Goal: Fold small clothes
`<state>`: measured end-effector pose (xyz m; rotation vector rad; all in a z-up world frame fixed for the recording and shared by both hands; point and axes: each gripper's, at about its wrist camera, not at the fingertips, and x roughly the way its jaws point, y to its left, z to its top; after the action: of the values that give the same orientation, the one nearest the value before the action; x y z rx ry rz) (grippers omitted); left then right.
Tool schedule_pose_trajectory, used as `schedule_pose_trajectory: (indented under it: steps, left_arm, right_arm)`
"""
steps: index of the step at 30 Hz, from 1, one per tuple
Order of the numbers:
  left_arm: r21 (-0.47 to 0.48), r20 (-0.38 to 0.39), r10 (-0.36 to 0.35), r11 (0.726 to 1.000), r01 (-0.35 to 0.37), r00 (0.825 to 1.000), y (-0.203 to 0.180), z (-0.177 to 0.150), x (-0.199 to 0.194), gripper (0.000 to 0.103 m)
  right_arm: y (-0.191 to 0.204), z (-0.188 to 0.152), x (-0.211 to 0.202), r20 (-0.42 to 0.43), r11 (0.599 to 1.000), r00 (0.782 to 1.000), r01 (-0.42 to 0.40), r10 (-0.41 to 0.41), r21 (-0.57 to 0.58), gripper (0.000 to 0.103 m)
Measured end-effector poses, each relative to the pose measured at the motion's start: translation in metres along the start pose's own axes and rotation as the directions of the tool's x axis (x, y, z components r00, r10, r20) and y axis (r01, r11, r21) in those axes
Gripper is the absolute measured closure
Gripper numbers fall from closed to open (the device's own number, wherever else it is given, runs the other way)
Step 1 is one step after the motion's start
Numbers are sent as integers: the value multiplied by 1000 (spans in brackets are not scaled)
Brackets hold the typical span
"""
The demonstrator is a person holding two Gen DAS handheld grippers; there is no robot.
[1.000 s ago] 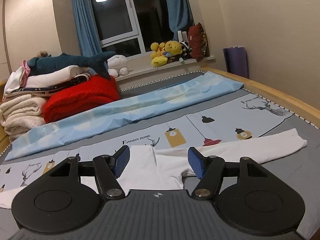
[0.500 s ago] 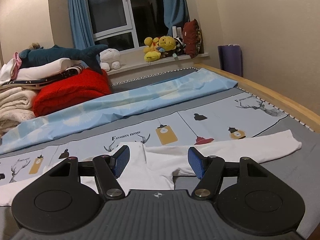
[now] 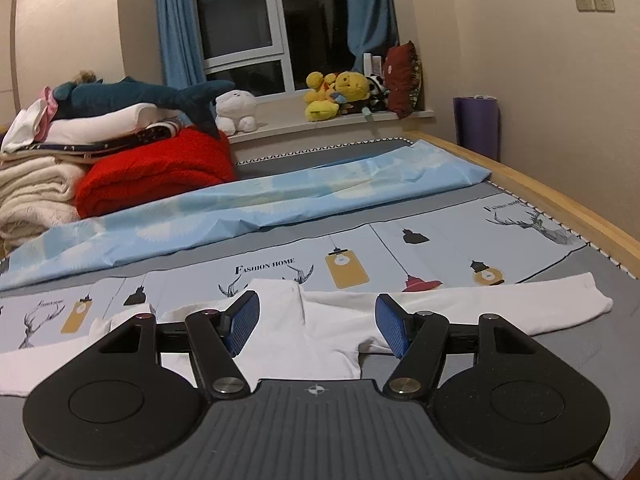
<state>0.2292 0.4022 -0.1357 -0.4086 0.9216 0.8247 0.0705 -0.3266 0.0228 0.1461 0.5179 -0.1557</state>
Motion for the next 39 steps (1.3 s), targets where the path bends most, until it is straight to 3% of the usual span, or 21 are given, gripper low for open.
schedule_pose_trajectory:
  steps: [6, 8, 14, 20, 24, 27, 29, 30, 31, 33, 37, 39]
  left_arm:
    - [-63, -45, -25, 998, 23, 999, 16, -5, 11, 49]
    - [-31, -35, -56, 998, 55, 998, 9, -5, 8, 97]
    - [16, 42, -95, 995, 95, 995, -18, 1, -23, 99]
    - [163, 129, -247, 961, 225, 961, -72, -1, -92, 99]
    - [265, 96, -398, 894, 362, 912, -126, -20, -141, 99]
    - [320, 43, -501, 826, 463, 864, -172, -43, -176, 99]
    - [385, 15, -546, 776, 499, 837, -206, -68, -200, 99]
    - [413, -4, -564, 751, 515, 826, -221, -81, -210, 99]
    - [442, -39, -589, 715, 542, 807, -240, -97, -221, 99]
    - [485, -104, -622, 649, 586, 776, -267, -127, -235, 99]
    - [590, -264, -637, 487, 644, 724, -315, -187, -256, 96]
    - [595, -298, -632, 464, 657, 716, -325, -199, -259, 85]
  right_arm:
    - [0, 1, 4, -14, 1000, 1000, 8, -8, -10, 37]
    - [-1, 1, 5, -21, 1000, 1000, 11, -11, -7, 37]
    - [9, -3, 17, -30, 998, 998, 50, -51, -35, 37]
    - [36, -15, 54, -88, 980, 993, 66, -84, -189, 39]
    - [55, -17, 78, -117, 970, 992, 12, -42, -244, 46]
    - [67, -17, 94, -138, 965, 990, -39, 3, -261, 54]
    - [72, -17, 104, -148, 962, 988, -75, 36, -262, 67]
    - [74, -17, 110, -158, 961, 986, -100, 60, -256, 84]
    - [74, -17, 116, -173, 960, 982, -124, 81, -250, 92]
    - [76, -18, 127, -193, 959, 977, -142, 96, -244, 92]
    - [73, -21, 146, -214, 965, 974, -123, 73, -234, 92]
    - [66, -22, 156, -231, 977, 972, -86, 40, -193, 92]
